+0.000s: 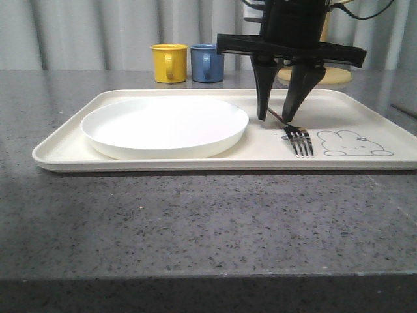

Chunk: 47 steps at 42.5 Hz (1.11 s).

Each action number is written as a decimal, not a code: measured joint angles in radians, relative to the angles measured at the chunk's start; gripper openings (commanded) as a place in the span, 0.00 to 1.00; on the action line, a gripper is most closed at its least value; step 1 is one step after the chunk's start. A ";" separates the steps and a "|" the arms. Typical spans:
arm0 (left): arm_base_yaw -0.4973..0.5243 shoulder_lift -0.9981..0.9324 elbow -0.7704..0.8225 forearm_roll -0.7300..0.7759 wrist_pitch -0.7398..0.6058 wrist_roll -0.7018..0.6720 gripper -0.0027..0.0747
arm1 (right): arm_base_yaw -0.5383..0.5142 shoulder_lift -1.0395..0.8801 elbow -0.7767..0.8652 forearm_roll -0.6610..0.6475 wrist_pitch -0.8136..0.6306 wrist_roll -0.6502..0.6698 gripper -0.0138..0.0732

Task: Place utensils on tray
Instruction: 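Carry the fork with the right gripper and lay it beside the plate, then raise the right gripper and reach back to the chopsticks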

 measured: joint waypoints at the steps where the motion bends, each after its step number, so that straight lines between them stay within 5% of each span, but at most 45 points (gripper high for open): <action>1: 0.000 0.000 0.000 0.000 0.000 0.000 0.61 | 0.000 0.000 0.000 0.000 0.000 0.000 0.60; 17: 0.000 0.000 0.000 0.000 0.000 0.000 0.61 | -0.025 -0.138 -0.002 -0.105 0.015 -0.147 0.60; 36: 0.000 0.000 0.000 0.000 0.000 0.000 0.61 | -0.378 -0.287 0.235 -0.069 0.020 -0.402 0.60; 47: 0.000 0.000 0.000 0.000 0.000 0.000 0.61 | -0.481 -0.287 0.375 -0.061 0.012 -0.459 0.60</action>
